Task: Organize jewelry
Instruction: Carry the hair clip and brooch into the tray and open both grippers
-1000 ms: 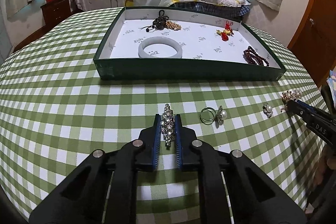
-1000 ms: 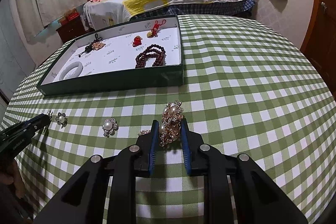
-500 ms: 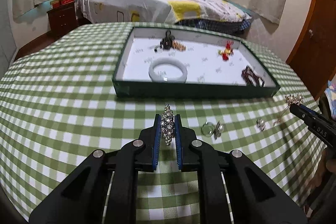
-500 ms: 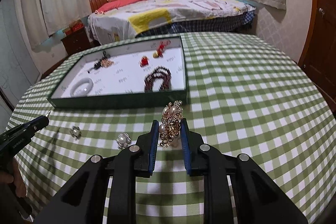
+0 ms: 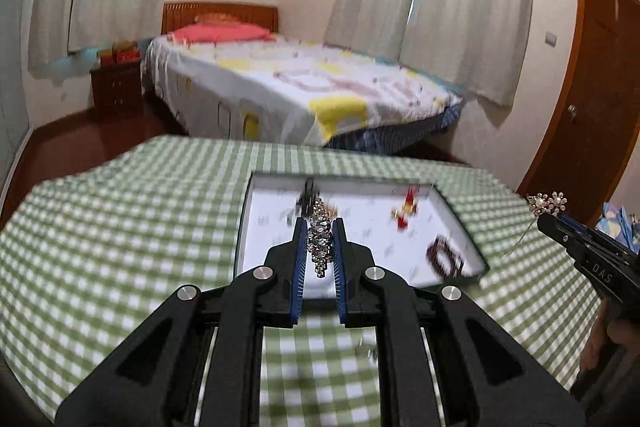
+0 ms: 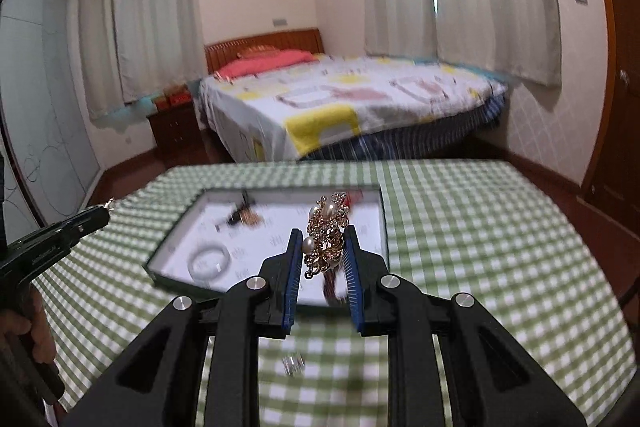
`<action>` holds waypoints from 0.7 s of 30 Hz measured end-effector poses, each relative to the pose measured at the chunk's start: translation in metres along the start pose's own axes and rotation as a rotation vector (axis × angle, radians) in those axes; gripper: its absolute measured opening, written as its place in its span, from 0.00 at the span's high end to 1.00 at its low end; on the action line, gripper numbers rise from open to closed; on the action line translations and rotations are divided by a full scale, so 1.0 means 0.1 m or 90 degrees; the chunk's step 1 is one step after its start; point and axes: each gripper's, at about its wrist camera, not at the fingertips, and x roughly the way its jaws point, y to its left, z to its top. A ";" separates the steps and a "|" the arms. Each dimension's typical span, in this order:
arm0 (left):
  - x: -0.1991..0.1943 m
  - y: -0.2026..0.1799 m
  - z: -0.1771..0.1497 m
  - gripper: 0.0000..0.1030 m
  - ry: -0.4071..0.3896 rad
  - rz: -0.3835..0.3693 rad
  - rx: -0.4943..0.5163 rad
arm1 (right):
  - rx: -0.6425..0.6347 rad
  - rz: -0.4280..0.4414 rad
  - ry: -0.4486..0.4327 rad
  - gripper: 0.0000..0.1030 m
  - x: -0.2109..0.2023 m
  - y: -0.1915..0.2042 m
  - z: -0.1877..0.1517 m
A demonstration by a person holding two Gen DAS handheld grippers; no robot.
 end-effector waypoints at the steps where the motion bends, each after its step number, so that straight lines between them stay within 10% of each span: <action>1: 0.00 -0.01 0.08 0.88 -0.010 -0.002 0.003 | -0.003 0.003 -0.009 0.79 0.00 0.02 0.06; 11: 0.23 -0.12 0.72 0.88 -0.088 -0.023 0.015 | -0.031 0.031 -0.101 0.79 0.21 0.13 0.70; 21: 0.97 -0.23 0.64 0.88 -0.058 -0.021 0.005 | -0.027 0.038 -0.083 0.79 0.84 0.03 0.58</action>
